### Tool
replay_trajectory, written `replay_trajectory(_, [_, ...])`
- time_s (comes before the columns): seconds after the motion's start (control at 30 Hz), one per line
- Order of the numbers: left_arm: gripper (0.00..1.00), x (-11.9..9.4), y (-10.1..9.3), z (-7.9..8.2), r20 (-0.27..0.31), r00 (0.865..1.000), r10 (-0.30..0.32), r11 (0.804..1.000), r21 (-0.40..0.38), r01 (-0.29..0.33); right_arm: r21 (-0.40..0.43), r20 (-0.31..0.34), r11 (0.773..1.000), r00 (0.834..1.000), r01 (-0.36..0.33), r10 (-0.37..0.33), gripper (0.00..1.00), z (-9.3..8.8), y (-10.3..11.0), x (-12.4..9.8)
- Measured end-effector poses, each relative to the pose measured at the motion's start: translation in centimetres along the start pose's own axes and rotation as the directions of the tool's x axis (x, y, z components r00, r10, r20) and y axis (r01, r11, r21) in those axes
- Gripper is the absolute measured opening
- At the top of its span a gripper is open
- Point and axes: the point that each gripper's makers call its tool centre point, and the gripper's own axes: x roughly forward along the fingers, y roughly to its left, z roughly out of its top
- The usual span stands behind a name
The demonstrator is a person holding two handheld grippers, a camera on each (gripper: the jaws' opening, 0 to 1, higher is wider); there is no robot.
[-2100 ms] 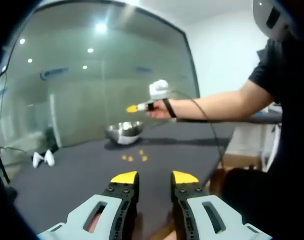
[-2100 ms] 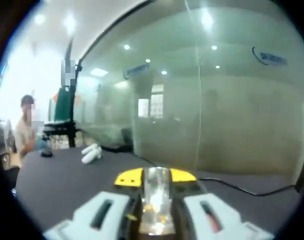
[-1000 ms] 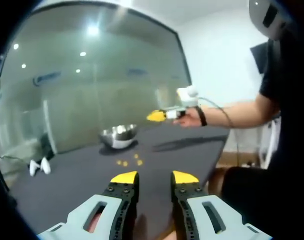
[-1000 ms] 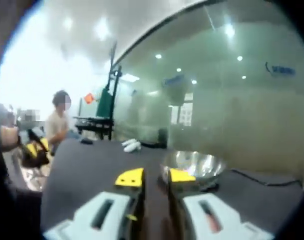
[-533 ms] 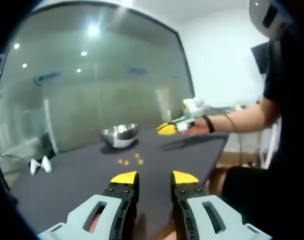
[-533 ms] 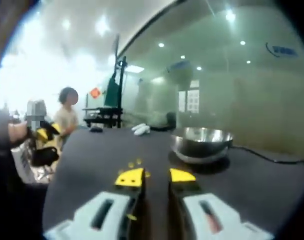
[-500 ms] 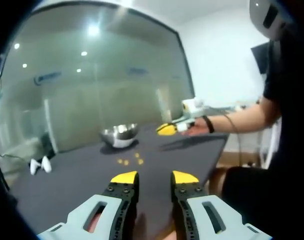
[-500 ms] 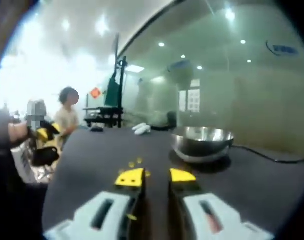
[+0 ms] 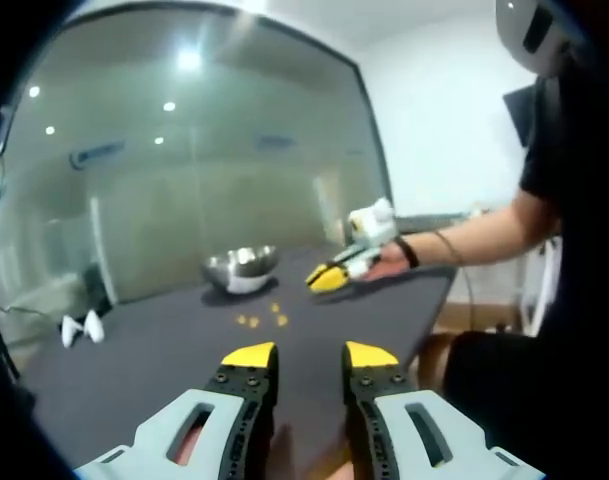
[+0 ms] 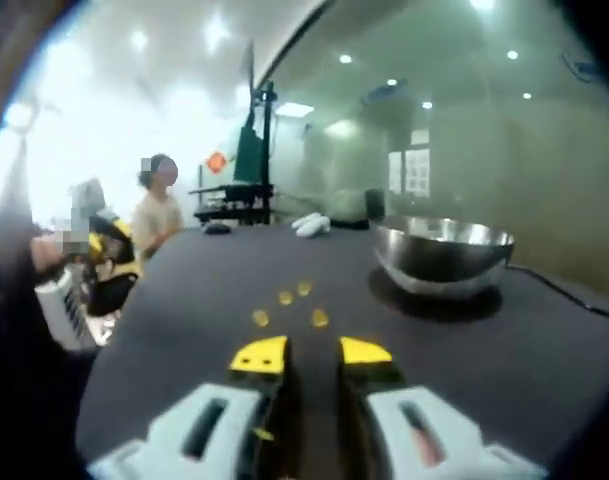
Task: Pick up the QQ candy scattered on the table and place it into the stainless steel bowl on the table
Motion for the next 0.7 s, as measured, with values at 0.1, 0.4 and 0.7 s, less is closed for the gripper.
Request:
replay_trajectory(0.1, [0.27, 0.0, 0.0, -0.2, -0.006, 1.000, 0.002, 1.000, 0.003, -0.002, -0.019, -0.038, 1.000, 0.999, -0.015, 0.014, 0.19, -0.7, 0.4, 0.8])
replay_trajectory(0.4, [0.27, -0.2, 0.1, -0.3, -0.004, 1.000, 0.006, 1.000, -0.002, -0.006, -0.036, -0.092, 0.998, 0.995, -0.053, 0.049, 0.20, -1.6, 0.3, 3.4])
replay_trajectory(0.7, [0.27, -0.4, 0.1, -0.2, 0.001, 1.000, 0.013, 1.000, -0.004, -0.013, -0.023, -0.119, 0.996, 0.990, -0.082, 0.078, 0.22, -1.5, 0.0, 5.5])
